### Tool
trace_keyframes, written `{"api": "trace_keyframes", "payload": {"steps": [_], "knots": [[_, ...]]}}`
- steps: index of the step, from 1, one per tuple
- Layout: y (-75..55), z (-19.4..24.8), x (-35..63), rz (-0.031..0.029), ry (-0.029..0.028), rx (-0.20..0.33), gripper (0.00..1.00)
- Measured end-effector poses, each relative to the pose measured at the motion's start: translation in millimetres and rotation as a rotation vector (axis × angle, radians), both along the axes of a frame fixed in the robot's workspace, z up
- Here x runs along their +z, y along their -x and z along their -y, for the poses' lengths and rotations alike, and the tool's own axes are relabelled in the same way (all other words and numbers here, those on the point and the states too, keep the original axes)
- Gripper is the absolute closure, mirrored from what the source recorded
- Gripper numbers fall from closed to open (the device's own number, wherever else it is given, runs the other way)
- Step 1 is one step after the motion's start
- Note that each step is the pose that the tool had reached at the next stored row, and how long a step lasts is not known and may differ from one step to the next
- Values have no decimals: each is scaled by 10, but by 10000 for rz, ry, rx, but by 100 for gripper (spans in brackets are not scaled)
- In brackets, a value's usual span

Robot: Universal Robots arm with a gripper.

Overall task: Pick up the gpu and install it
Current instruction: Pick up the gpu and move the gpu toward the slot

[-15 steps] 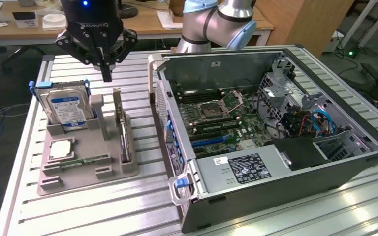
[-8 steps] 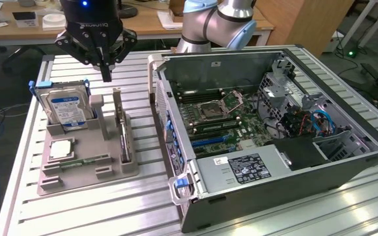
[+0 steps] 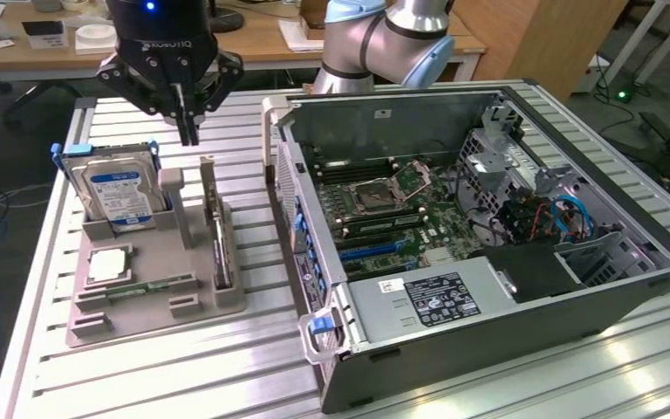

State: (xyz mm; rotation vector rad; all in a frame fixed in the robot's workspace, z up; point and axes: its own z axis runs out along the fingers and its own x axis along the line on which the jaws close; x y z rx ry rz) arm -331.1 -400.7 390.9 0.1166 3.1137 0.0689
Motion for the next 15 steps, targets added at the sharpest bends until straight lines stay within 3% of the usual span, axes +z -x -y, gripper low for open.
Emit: {"api": "trace_keyframes", "payload": {"steps": [2,5,8,10,11,12,15], "knots": [[0,0,0,0,0,0,83],[0,0,0,0,0,0,65],[0,0,0,0,0,0,59],[0,0,0,0,0,0,47],[0,0,0,0,0,1,47],[0,0,0,-3,1,7,41],[-1,-2,-9,-9,0,61,41]]}}
